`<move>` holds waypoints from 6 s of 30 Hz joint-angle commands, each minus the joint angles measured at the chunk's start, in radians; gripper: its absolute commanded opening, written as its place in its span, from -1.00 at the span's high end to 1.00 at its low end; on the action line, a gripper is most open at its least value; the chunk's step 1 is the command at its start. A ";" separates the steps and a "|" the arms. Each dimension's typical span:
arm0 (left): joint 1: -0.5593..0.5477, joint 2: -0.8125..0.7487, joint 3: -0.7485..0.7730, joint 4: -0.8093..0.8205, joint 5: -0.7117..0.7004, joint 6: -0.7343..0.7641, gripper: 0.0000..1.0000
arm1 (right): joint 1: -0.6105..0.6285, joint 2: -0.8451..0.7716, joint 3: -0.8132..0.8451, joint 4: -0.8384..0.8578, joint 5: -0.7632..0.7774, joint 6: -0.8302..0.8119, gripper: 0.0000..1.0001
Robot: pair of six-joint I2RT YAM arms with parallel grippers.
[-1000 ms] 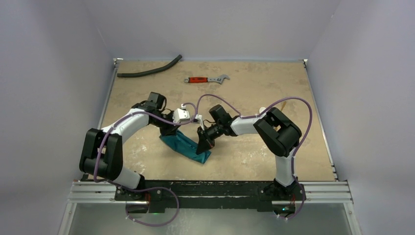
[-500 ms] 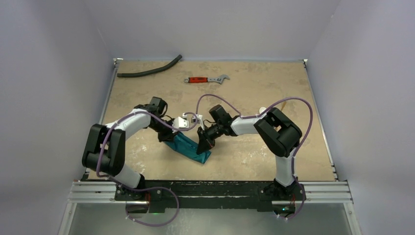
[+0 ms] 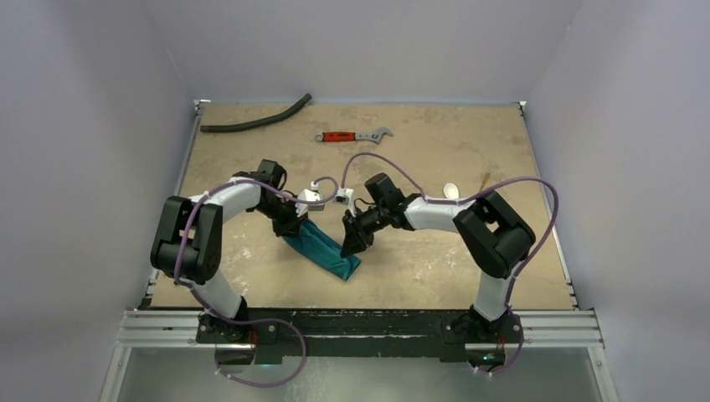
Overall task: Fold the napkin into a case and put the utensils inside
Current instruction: Fold the smaller rectangle-folded napkin at the center of the board, then pick up the smaller rectangle-folded napkin from the center of the board.
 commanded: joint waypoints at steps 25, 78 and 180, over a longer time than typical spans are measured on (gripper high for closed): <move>0.025 0.025 -0.044 0.060 0.024 -0.156 1.00 | 0.130 0.008 -0.215 0.727 0.064 0.467 1.00; 0.004 -0.463 -0.364 0.413 -0.077 0.939 -0.97 | -0.112 0.239 0.202 -0.324 -0.012 -0.281 1.00; 0.095 0.218 0.348 -0.708 0.193 0.520 1.00 | 0.299 -0.228 -0.287 0.531 0.869 -0.633 -0.95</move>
